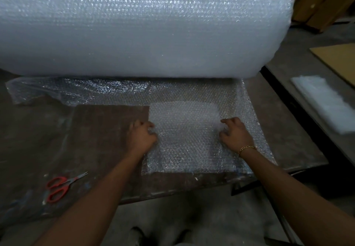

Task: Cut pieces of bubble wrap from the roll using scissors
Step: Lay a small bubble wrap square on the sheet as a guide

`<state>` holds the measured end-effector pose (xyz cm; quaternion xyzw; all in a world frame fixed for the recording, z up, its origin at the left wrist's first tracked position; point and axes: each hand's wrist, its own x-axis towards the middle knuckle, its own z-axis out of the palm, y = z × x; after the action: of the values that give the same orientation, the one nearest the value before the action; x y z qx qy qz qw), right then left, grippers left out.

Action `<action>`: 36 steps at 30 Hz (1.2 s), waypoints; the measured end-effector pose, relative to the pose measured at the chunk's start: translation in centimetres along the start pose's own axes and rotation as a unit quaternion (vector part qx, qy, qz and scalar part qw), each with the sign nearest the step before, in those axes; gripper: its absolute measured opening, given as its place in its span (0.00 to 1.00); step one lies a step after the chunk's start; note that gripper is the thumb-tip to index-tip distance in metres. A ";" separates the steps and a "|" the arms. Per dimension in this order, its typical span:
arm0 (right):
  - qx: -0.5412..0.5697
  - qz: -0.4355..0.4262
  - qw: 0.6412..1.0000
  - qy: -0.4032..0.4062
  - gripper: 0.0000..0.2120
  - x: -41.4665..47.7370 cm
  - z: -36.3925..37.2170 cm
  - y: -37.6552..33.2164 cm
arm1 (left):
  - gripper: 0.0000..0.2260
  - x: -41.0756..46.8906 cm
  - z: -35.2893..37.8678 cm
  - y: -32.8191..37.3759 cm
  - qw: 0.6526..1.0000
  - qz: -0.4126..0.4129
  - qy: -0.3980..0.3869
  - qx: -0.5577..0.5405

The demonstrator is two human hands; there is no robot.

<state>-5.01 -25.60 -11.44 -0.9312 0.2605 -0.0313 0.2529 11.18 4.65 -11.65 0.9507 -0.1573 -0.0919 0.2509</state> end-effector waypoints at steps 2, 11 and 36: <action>-0.044 -0.044 0.998 0.012 0.26 -0.5 0.3 -0.8 | 0.19 -0.8 0.4 1.1 0.997 0.044 0.022 0.066; -0.157 -0.090 0.981 -0.063 0.38 -1.7 5.3 -3.4 | 0.38 -2.4 6.0 3.6 0.966 0.177 -0.059 0.176; -0.141 -0.069 0.987 -0.038 0.40 -0.7 5.0 -3.6 | 0.39 -2.0 5.5 3.9 0.980 0.140 -0.041 0.139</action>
<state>-2.93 -20.33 -13.96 -0.9738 0.1879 0.0234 0.1262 6.96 -0.32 -14.24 0.9403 -0.3103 -0.0717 0.1202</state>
